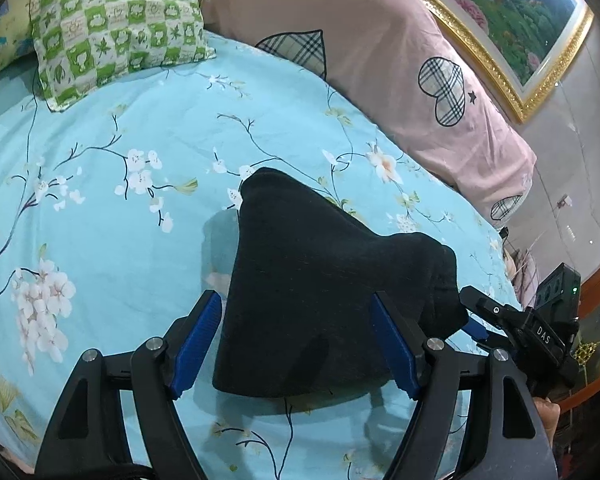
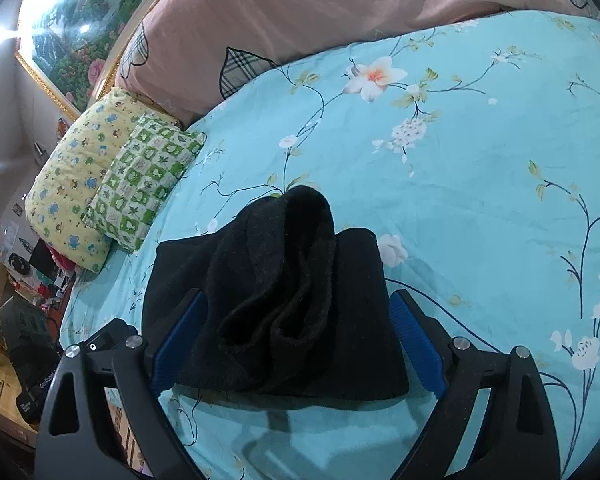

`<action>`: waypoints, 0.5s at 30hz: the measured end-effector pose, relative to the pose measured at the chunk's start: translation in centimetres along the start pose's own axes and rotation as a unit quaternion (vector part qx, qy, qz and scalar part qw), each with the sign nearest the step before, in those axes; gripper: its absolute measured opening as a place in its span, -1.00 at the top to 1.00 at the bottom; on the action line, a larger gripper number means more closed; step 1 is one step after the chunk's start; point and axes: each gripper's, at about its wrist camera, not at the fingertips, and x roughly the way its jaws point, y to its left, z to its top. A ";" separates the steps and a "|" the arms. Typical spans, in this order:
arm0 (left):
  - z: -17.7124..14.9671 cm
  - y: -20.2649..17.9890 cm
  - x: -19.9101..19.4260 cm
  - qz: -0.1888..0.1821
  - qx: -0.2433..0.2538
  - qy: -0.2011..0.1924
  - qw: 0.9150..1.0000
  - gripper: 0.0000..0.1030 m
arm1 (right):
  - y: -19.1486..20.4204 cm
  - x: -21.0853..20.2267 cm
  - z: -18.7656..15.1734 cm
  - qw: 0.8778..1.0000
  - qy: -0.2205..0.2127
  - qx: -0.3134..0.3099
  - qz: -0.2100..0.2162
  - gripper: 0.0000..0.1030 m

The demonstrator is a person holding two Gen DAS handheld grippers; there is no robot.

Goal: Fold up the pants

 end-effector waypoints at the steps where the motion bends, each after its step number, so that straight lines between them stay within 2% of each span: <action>1: 0.1 0.1 0.2 0.002 -0.001 0.002 1.000 -0.49 | -0.1 0.1 0.0 1.000 0.001 0.002 0.001 -0.79; 15: 1.1 1.4 3.0 -0.011 -0.021 0.038 0.999 -0.53 | -1.5 1.5 -0.4 0.999 0.023 0.039 0.021 -0.79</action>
